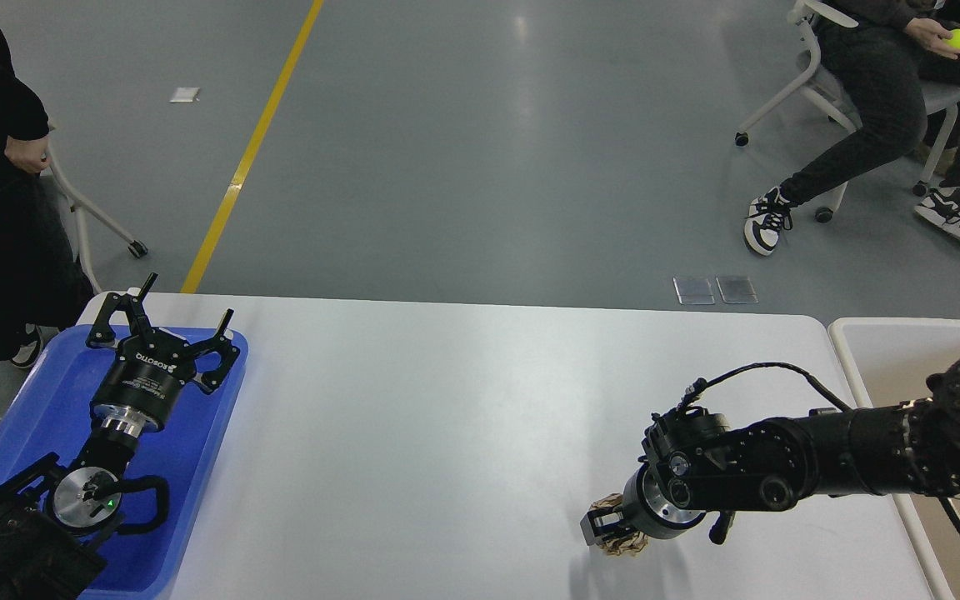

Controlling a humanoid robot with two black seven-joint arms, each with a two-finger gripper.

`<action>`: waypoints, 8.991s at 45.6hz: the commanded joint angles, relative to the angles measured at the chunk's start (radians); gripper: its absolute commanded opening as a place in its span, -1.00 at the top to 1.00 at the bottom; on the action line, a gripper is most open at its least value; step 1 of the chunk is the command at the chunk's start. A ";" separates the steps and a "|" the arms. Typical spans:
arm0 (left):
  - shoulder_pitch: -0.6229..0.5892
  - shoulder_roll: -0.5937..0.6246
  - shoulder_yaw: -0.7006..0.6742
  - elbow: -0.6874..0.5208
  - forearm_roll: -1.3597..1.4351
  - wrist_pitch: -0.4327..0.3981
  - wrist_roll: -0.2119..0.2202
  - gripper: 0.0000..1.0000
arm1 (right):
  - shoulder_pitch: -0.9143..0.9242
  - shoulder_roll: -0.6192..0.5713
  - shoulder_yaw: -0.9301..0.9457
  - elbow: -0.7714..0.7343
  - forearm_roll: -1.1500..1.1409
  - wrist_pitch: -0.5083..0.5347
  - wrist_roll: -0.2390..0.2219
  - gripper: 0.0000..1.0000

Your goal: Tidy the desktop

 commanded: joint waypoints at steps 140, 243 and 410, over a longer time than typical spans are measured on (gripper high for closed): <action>0.000 -0.001 0.000 -0.002 0.000 0.000 0.000 -0.98 | 1.020 -0.547 -0.561 0.281 0.206 0.556 -0.041 1.00; 0.002 0.002 0.000 0.000 0.000 0.000 -0.002 -0.98 | -0.428 -0.389 0.410 -0.710 0.164 -0.412 -0.028 1.00; 0.002 0.001 0.000 0.000 0.000 0.000 -0.003 -0.98 | -0.603 -0.129 1.722 -0.521 0.414 -0.130 0.630 -1.00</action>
